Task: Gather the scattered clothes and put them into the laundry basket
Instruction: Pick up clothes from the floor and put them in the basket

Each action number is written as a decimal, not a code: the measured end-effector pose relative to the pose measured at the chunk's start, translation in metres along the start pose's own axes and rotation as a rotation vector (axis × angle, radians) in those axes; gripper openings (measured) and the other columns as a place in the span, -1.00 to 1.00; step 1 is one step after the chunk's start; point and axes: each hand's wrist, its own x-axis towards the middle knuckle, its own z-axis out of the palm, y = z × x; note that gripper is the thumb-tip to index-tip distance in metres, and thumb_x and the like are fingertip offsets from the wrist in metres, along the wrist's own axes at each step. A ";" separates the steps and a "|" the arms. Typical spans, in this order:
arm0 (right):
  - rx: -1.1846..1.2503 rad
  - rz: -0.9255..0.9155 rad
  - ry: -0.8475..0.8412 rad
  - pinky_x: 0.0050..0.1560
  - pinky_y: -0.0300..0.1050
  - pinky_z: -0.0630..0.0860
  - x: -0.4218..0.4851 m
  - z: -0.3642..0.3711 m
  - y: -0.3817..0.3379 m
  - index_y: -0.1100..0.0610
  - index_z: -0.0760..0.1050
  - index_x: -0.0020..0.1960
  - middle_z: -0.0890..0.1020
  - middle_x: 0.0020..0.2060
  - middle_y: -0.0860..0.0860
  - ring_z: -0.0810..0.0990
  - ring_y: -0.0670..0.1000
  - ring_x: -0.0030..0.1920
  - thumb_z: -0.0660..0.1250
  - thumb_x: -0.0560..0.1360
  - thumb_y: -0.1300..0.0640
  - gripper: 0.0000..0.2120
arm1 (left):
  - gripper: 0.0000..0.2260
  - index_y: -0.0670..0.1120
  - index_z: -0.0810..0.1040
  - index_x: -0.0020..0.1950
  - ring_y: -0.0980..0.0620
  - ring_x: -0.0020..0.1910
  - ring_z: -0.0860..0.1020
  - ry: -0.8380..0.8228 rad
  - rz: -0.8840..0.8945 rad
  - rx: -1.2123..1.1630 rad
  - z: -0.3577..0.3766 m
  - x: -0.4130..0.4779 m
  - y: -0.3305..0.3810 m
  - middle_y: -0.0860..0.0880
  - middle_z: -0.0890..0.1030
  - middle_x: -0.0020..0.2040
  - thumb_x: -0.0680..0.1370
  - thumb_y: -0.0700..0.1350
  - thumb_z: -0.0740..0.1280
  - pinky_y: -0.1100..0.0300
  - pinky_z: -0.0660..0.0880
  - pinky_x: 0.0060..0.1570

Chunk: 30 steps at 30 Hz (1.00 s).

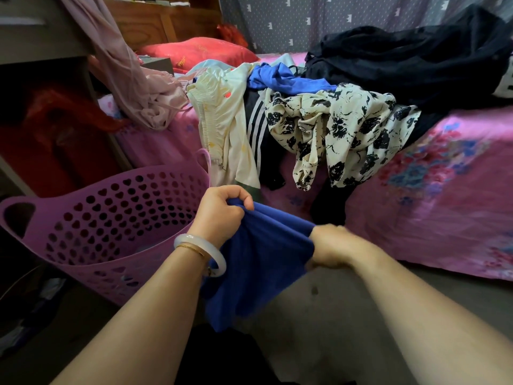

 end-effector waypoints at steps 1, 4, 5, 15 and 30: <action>-0.032 0.032 0.087 0.09 -0.08 0.38 0.002 -0.008 0.004 0.01 0.59 -0.02 0.51 -0.08 0.01 0.53 0.10 0.12 0.45 0.37 -0.17 -0.69 | -0.60 -0.04 0.52 -0.39 0.03 -0.54 0.25 0.032 0.002 0.044 -0.004 0.003 -0.005 -0.04 0.38 -0.49 0.34 -0.50 0.10 0.30 0.17 -0.55; 0.209 0.086 0.351 0.19 0.01 0.35 0.003 -0.031 0.027 -0.07 0.57 -0.25 0.40 -0.02 0.00 0.36 0.09 0.15 0.45 0.32 -0.26 -0.73 | -0.61 0.03 0.52 -0.30 0.04 -0.44 0.36 0.157 0.007 0.135 -0.021 0.014 -0.022 0.00 0.44 -0.39 0.35 -0.48 0.18 0.26 0.32 -0.48; 0.409 0.068 0.404 0.16 0.03 0.39 0.005 -0.033 0.035 -0.03 0.53 -0.34 0.42 -0.02 0.00 0.37 0.07 0.11 0.48 0.31 -0.21 -0.72 | -0.62 0.04 0.50 -0.25 0.03 -0.37 0.40 0.180 -0.001 0.157 -0.026 0.016 -0.026 0.02 0.44 -0.36 0.37 -0.47 0.23 0.23 0.37 -0.40; 1.382 -0.040 0.586 -0.09 0.02 0.49 0.024 -0.024 0.048 0.13 0.52 -0.12 0.61 -0.18 0.15 0.54 0.09 -0.13 0.48 0.40 0.23 -0.86 | -0.84 -0.14 0.47 -0.20 0.00 -0.29 0.38 0.147 -0.229 -0.107 -0.018 0.014 -0.026 -0.07 0.43 -0.30 0.55 -0.12 0.29 0.18 0.29 -0.31; 1.944 0.053 -0.087 -0.03 -0.01 0.58 0.008 -0.002 0.023 0.26 0.60 0.09 0.70 -0.05 0.20 0.69 0.13 -0.09 0.38 0.41 0.05 -0.65 | -0.31 -0.11 0.51 0.33 -0.17 0.29 0.50 -0.134 -0.663 -1.112 -0.020 0.003 -0.060 -0.16 0.57 0.27 0.42 0.38 0.27 -0.07 0.38 0.32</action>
